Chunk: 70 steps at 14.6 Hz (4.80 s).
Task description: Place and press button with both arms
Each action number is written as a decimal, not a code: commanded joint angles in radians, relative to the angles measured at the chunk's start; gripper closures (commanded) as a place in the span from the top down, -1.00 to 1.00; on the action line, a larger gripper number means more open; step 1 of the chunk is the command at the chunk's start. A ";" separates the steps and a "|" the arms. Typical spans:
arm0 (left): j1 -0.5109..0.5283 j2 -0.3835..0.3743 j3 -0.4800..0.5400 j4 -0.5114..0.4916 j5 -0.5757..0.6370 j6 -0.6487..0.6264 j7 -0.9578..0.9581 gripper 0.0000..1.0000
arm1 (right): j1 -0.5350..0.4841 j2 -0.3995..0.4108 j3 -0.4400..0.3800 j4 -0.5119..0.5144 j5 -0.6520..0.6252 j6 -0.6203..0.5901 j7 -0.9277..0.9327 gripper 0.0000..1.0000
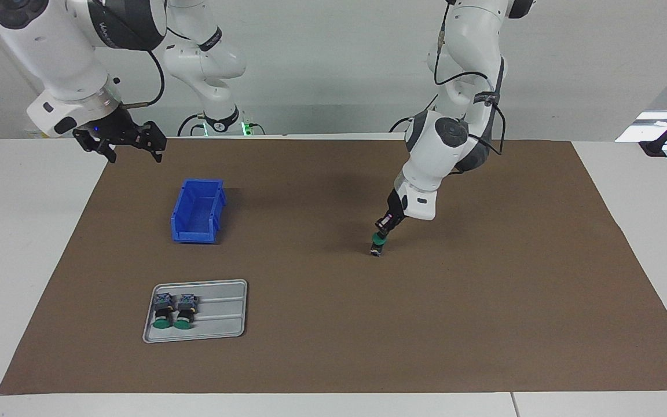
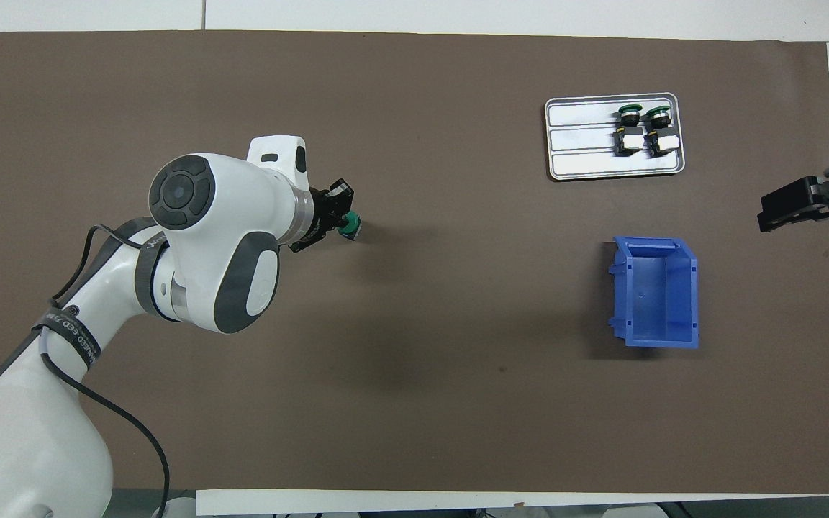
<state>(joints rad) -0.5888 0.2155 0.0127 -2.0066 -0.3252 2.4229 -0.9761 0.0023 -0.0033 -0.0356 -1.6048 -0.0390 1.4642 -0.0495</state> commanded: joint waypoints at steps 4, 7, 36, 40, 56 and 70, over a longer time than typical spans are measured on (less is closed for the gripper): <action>-0.006 0.038 0.001 0.011 0.021 0.018 0.023 -1.00 | -0.007 -0.024 0.000 -0.027 0.022 0.001 -0.018 1.00; -0.009 0.045 0.001 0.009 0.021 0.024 0.024 -1.00 | -0.007 -0.024 0.000 -0.027 0.022 0.001 -0.018 1.00; 0.383 -0.159 0.024 0.138 0.212 -0.596 0.266 0.39 | 0.310 0.097 0.028 0.058 0.142 0.129 0.543 1.00; 0.405 -0.192 0.030 0.141 0.285 -0.643 0.305 1.00 | 0.493 0.317 0.026 0.243 0.139 0.200 0.857 1.00; 0.520 -0.192 0.053 0.454 0.403 -1.035 0.881 1.00 | 0.692 0.696 0.026 0.319 0.025 0.640 1.128 1.00; 0.466 -0.203 0.036 0.428 0.344 -1.018 0.829 1.00 | 0.725 0.744 0.036 0.299 0.027 0.679 1.091 -0.02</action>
<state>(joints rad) -0.1209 0.0131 0.0464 -1.5851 0.0415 1.4075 -0.1365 0.7335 0.7346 -0.0054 -1.3122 -0.0010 2.1501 1.0565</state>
